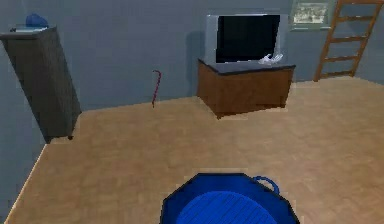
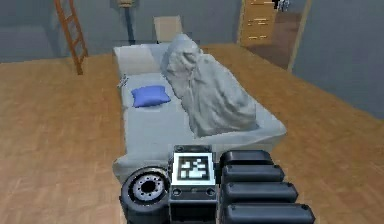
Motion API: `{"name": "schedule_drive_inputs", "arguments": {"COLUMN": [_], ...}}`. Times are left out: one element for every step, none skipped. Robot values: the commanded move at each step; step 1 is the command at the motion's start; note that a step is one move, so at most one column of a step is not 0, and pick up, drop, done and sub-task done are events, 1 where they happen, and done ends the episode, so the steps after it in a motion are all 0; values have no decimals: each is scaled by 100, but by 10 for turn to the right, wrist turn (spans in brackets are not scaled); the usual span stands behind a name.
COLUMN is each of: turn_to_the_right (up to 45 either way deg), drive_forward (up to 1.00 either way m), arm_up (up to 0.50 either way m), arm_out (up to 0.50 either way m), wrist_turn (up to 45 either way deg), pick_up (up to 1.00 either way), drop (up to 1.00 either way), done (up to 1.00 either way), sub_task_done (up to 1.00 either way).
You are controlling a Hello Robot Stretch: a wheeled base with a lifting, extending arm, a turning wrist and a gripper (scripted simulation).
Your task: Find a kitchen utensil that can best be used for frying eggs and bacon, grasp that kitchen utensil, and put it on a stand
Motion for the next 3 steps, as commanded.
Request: {"name": "schedule_drive_inputs", "arguments": {"turn_to_the_right": [0,270,0], "drive_forward": [35,0,45], "arm_up": [0,0,0], "arm_out": [0,0,0], "wrist_turn": [0,0,0], "pick_up": [0,0,0], "drop": [0,0,0], "done": [0,0,0], "sub_task_done": [0,0,0]}}
